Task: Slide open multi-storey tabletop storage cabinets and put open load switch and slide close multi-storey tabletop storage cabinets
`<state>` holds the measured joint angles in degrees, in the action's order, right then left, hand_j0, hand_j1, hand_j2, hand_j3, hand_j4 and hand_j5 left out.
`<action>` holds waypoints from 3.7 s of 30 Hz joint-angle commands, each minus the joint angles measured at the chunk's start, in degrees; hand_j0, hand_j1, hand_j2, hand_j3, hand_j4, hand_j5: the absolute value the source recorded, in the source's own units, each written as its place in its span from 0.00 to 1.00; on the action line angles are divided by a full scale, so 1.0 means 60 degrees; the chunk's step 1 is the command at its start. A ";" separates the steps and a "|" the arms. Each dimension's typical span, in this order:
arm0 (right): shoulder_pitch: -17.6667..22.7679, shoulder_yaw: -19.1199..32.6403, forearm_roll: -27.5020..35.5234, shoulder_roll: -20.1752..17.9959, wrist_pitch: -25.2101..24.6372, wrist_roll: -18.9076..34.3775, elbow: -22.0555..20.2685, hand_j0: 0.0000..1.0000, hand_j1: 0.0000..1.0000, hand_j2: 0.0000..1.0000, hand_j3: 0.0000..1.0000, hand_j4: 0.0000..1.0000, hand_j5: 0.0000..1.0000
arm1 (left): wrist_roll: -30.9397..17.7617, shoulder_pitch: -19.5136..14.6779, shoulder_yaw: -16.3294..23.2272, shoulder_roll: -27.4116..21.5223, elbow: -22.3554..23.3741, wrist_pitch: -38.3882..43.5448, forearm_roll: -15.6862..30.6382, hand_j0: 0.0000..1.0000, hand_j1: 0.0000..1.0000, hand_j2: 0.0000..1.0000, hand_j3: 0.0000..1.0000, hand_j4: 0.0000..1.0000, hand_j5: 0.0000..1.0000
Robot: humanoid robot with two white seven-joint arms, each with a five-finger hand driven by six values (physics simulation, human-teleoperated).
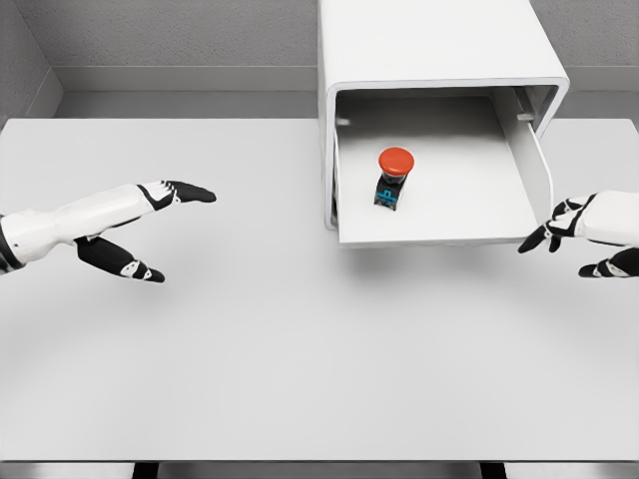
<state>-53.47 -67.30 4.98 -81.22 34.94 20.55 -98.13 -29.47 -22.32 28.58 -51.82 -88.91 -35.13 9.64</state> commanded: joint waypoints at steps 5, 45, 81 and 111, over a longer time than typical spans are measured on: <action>-0.0039 -0.0004 0.0063 0.0046 0.0009 -0.0027 0.0008 0.76 0.76 0.76 0.76 0.76 0.76 | 0.0004 0.0000 -0.0002 -0.0006 -0.0005 0.0022 0.0078 1.00 1.00 1.00 1.00 1.00 1.00; 0.0078 -0.0883 -0.0084 0.0485 0.0009 0.0339 -0.0036 0.65 0.65 0.65 0.65 0.65 0.65 | -0.0011 -0.0029 -0.0002 0.0038 -0.0020 0.0022 0.0078 1.00 1.00 1.00 1.00 1.00 1.00; -0.0801 -0.0737 0.0122 0.1305 0.0009 0.0398 0.0037 0.56 0.56 0.56 0.56 0.56 0.56 | -0.0011 -0.0029 -0.0002 -0.0006 -0.0020 0.0022 0.0078 1.00 1.00 1.00 1.00 1.00 1.00; -0.1006 -0.0722 0.0283 0.1877 0.0009 0.0471 0.0506 0.56 0.56 0.56 0.56 0.56 0.56 | -0.0011 -0.0029 -0.0002 -0.0006 -0.0020 0.0022 0.0078 1.00 1.00 1.00 1.00 1.00 1.00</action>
<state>-59.50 -71.70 6.17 -70.09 35.11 23.39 -95.19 -29.55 -22.50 28.58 -51.79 -89.01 -35.14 9.64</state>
